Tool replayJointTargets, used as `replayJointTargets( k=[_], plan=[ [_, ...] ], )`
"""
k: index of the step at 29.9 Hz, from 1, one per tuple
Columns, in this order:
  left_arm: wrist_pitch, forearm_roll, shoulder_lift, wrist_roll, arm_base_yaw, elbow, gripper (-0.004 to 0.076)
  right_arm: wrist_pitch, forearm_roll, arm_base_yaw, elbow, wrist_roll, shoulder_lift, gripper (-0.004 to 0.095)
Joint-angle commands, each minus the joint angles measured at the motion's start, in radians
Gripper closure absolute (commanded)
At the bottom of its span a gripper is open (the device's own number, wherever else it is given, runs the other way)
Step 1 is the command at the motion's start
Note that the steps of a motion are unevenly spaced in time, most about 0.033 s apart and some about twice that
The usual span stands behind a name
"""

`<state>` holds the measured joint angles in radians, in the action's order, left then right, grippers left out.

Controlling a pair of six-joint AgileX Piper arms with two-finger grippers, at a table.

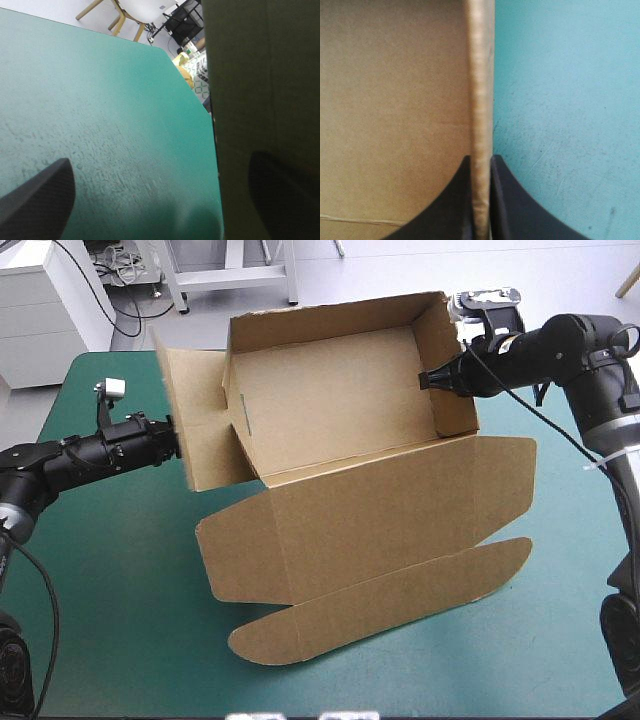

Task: Fold the box

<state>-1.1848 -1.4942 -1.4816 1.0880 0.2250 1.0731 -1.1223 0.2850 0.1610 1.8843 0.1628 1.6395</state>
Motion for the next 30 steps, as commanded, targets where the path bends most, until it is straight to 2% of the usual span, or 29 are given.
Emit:
replayJointTargets(
  k=[1,14,21,30],
  plan=[
    [-0.096,-0.089,0.038,-0.013,-0.039,0.056,0.0054,0.070,0.027,-0.004,0.033,-0.021,-0.046,0.0910],
    [-0.096,-0.068,0.040,-0.125,-0.159,0.219,0.0071,0.092,-0.012,-0.004,0.031,-0.047,-0.046,0.0910],
    [-0.096,-0.088,0.046,-0.135,-0.229,0.232,0.0071,0.092,-0.019,-0.004,0.031,-0.047,-0.046,0.0910],
    [-0.096,-0.133,0.054,-0.156,-0.234,0.232,0.0071,0.092,-0.017,0.003,0.031,-0.047,-0.046,0.0910]
  ],
)
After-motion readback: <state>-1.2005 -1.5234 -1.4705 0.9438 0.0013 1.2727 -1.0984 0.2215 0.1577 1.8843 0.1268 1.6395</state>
